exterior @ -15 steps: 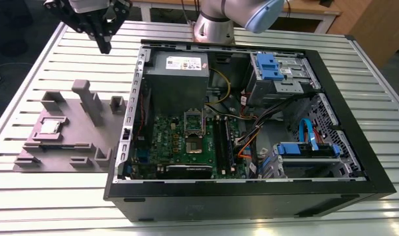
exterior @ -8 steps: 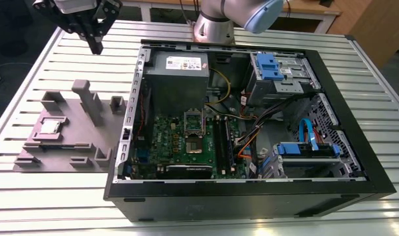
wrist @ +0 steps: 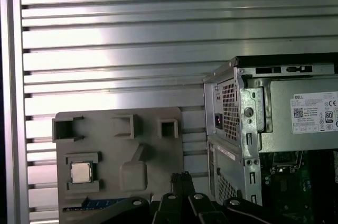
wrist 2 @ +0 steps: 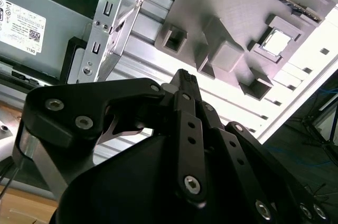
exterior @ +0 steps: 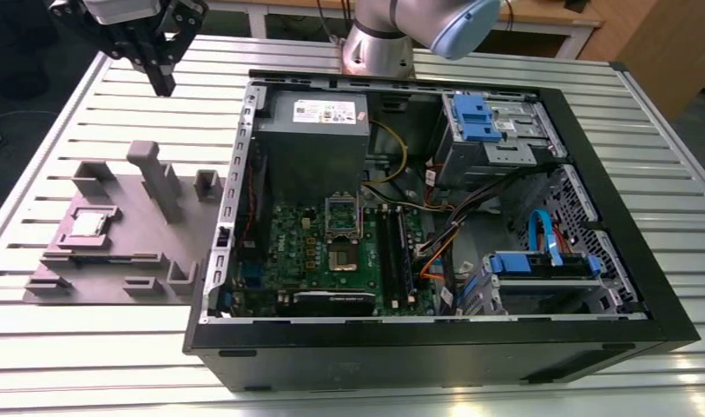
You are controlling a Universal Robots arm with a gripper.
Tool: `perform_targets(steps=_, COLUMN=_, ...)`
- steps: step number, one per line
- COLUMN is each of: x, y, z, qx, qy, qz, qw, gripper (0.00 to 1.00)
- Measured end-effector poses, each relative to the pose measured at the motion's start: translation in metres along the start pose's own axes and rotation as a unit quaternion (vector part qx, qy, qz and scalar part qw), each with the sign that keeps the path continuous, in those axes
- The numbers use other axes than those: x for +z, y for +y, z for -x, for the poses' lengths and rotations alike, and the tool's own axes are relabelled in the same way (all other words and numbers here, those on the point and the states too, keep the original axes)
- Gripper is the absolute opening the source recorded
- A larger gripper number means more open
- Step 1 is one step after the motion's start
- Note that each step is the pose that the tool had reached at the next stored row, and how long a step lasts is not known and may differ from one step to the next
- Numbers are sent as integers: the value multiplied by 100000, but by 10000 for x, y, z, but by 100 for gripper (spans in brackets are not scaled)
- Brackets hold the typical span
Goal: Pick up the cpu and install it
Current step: 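Reach for the cpu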
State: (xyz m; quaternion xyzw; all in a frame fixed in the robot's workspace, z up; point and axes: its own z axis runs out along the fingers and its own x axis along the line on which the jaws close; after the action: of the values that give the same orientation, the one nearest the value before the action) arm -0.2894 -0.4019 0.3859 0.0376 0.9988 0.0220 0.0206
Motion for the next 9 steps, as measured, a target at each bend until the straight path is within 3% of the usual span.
perform_targets(steps=5, x=0, y=-1, z=-14, qx=16, qy=5, qz=-5, qw=100000, gripper=10)
perform_targets(steps=9, x=4, y=-10, z=-68, qx=8, qy=1, qz=-4, qw=100000, gripper=10)
